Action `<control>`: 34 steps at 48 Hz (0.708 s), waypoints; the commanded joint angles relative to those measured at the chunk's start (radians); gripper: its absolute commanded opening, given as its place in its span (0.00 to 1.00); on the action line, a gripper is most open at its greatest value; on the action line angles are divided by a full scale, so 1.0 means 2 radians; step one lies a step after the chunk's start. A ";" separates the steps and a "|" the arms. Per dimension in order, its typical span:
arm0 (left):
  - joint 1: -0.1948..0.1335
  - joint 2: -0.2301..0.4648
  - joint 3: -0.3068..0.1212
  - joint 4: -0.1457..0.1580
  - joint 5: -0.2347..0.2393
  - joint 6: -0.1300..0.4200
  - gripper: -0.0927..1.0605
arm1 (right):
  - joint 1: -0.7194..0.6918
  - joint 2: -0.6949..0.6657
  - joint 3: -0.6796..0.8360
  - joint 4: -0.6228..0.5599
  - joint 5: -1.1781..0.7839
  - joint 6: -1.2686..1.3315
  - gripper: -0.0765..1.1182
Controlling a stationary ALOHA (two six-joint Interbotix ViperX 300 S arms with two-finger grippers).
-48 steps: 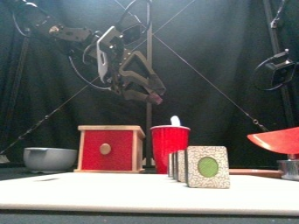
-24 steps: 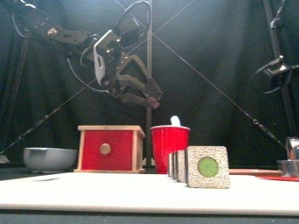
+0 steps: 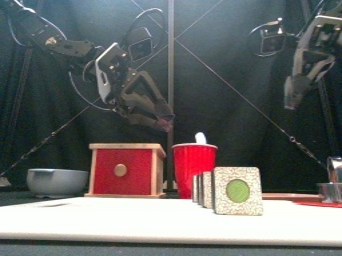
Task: Place sushi on board then cut the sushi with the knife then place the pieces on the plate
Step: Place the 4 sushi pieces on the plate
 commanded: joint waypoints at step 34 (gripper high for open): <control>0.037 -0.025 0.056 -0.005 -0.018 0.001 0.77 | 0.041 0.272 -0.104 -0.036 -0.176 -0.002 0.81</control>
